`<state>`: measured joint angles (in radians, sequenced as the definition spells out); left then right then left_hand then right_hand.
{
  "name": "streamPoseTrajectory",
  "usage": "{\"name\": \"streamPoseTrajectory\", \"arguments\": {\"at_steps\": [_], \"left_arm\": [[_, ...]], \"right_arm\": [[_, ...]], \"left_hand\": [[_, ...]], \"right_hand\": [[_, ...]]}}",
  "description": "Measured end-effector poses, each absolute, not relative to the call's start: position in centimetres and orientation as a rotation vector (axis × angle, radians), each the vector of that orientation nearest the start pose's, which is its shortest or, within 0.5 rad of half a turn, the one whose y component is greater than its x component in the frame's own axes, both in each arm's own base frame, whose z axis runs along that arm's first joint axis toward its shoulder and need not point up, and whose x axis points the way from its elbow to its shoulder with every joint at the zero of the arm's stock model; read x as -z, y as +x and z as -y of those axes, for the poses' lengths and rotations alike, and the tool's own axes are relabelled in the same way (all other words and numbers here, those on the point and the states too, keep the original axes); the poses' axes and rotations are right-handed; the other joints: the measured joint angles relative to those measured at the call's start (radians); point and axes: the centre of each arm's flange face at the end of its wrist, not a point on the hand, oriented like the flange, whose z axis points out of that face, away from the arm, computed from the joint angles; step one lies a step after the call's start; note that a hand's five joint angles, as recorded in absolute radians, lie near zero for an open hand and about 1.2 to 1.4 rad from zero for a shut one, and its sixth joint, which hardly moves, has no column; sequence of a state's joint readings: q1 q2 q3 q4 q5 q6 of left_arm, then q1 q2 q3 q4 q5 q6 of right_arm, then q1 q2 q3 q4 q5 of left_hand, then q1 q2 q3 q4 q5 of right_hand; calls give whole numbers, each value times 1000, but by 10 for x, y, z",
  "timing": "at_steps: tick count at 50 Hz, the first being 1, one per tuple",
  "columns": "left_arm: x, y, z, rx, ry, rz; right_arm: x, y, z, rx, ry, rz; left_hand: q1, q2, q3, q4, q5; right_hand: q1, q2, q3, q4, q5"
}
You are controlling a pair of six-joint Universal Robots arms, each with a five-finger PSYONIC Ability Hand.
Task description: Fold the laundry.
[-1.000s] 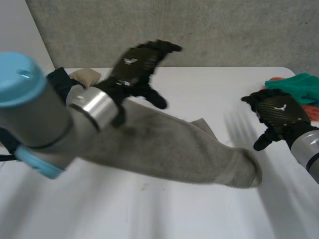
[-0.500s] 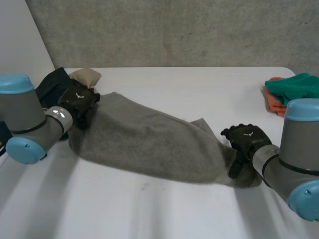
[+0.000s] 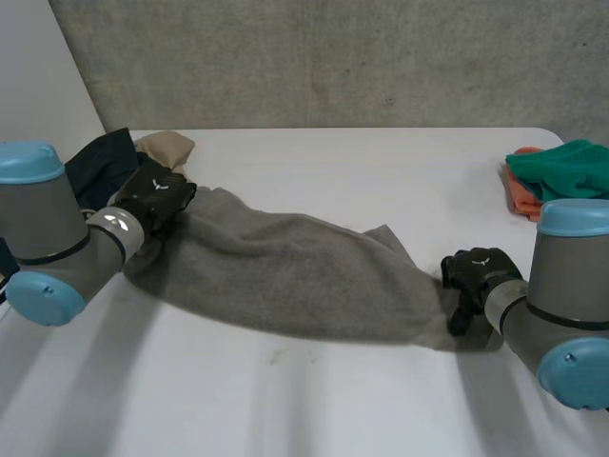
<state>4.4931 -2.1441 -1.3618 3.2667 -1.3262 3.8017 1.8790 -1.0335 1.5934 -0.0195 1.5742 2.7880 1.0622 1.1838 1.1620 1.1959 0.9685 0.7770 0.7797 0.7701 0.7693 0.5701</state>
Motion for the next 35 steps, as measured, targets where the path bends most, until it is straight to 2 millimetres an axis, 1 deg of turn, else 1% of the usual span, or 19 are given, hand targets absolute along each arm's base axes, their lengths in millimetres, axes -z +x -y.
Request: {"name": "streamPoseTrajectory", "arguments": {"at_steps": [1, 2, 3, 4, 6, 10, 11, 12, 13, 14, 17, 21, 23, 27, 28, 30, 33, 34, 35], "left_arm": [[-178, -236, 353, 1900, 1227, -2063], [-181, -236, 351, 1904, 1226, -2059], [-183, -236, 350, 1908, 1225, -2056], [-185, -236, 348, 1913, 1224, -2052], [-187, -236, 348, 1916, 1223, -2049], [-203, -239, 348, 1983, 1201, -1991], [-203, -239, 348, 1983, 1201, -1991], [-212, -242, 352, 2029, 1184, -1950], [-217, -243, 355, 2057, 1171, -1924], [-229, -246, 361, 2117, 1139, -1868], [-259, -252, 376, 2259, 1033, -1740], [-311, -259, 389, 2495, 801, -1550], [-335, -262, 388, 2610, 680, -1473], [-365, -264, 374, 2752, 541, -1395], [-369, -264, 366, 2776, 518, -1392], [-368, -263, 354, 2784, 512, -1418], [-352, -263, 335, 2750, 545, -1509], [-340, -263, 325, 2719, 574, -1568], [-334, -263, 321, 2704, 589, -1596]], "right_arm": [[-128, 227, 286, 1563, -898, -2609], [-128, 226, 287, 1565, -903, -2610], [-128, 225, 287, 1568, -906, -2610], [-129, 225, 288, 1574, -909, -2608], [-130, 224, 289, 1579, -910, -2607], [-145, 227, 300, 1664, -920, -2554], [-145, 227, 300, 1664, -920, -2554], [-156, 230, 307, 1721, -930, -2514], [-159, 231, 309, 1739, -932, -2501], [-173, 235, 317, 1814, -940, -2451], [-204, 241, 334, 1970, -928, -2347], [-256, 249, 358, 2226, -855, -2153], [-286, 252, 367, 2377, -785, -2010], [-329, 254, 373, 2585, -666, -1758], [-341, 254, 373, 2644, -628, -1672], [-351, 253, 372, 2693, -594, -1595], [-352, 252, 370, 2711, -578, -1561], [-349, 252, 369, 2708, -578, -1564], [-347, 251, 369, 2703, -580, -1571]], "left_hand": [[0, 1, 4, 0, 0], [9, 4, 8, 0, 0], [21, 5, 10, 1, 0], [45, 7, 14, 1, 7], [62, 9, 18, 1, 17], [62, 10, 20, 1, 19], [62, 10, 20, 1, 19], [62, 10, 20, 1, 19], [62, 10, 20, 1, 19], [62, 10, 20, 4, 19], [62, 10, 20, 4, 19], [62, 10, 20, 5, 19], [62, 10, 22, 5, 19], [62, 10, 25, 5, 19], [63, 10, 25, 5, 19], [63, 10, 25, 5, 19], [63, 10, 27, 5, 19], [63, 10, 27, 5, 19], [63, 10, 27, 5, 19]], "right_hand": [[157, 159, 154, 157, 151], [255, 257, 254, 255, 240], [332, 348, 346, 348, 350], [342, 378, 378, 379, 386], [342, 393, 397, 405, 402], [342, 395, 414, 426, 403], [342, 395, 414, 426, 403], [342, 395, 414, 427, 403], [342, 395, 414, 427, 403], [342, 395, 414, 427, 403], [342, 395, 415, 427, 403], [342, 395, 418, 427, 403], [342, 395, 418, 427, 403], [342, 395, 418, 427, 403], [342, 395, 418, 427, 403], [342, 395, 418, 427, 403], [342, 395, 418, 427, 403], [342, 395, 418, 427, 403], [342, 395, 419, 427, 403]]}}
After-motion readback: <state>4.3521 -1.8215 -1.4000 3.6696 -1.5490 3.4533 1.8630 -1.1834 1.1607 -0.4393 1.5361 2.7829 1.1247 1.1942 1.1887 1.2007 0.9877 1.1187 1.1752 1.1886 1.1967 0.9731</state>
